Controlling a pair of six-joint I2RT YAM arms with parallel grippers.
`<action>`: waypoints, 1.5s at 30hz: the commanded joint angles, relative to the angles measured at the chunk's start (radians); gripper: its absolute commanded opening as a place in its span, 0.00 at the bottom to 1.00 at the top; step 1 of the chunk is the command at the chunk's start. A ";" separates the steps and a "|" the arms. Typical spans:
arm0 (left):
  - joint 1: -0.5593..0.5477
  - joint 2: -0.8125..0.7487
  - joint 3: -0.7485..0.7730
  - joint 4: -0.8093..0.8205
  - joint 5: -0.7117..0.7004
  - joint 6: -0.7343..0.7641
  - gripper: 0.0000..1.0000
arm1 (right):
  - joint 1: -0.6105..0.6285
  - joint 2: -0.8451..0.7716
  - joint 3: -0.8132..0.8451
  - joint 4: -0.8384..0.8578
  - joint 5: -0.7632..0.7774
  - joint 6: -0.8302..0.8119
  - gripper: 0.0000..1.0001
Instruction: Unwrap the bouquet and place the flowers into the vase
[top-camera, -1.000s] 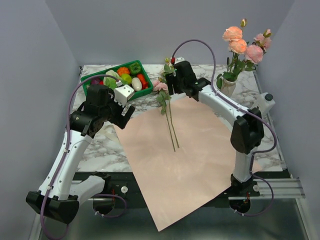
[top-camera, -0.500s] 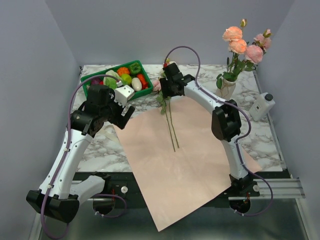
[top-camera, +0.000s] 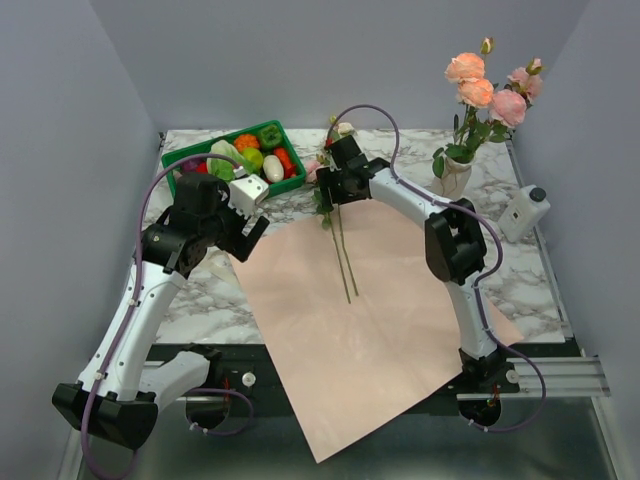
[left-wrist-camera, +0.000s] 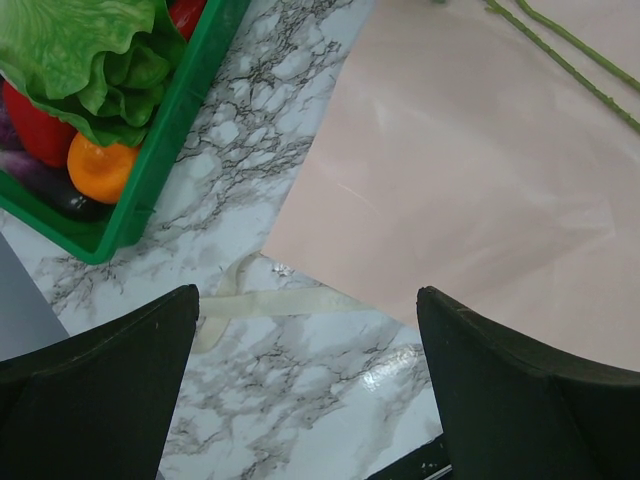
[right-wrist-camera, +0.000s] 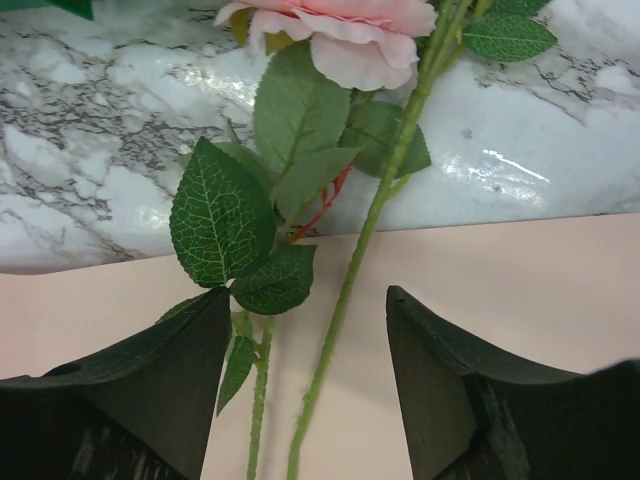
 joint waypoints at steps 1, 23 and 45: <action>0.006 -0.018 -0.005 0.007 -0.022 0.010 0.99 | 0.013 0.018 0.059 0.002 -0.064 -0.009 0.72; 0.006 -0.048 -0.015 -0.007 -0.044 0.025 0.99 | 0.037 0.195 0.224 -0.121 -0.086 0.029 0.60; 0.006 -0.059 0.062 -0.057 -0.030 0.034 0.99 | 0.051 -0.035 0.202 -0.076 0.071 -0.001 0.01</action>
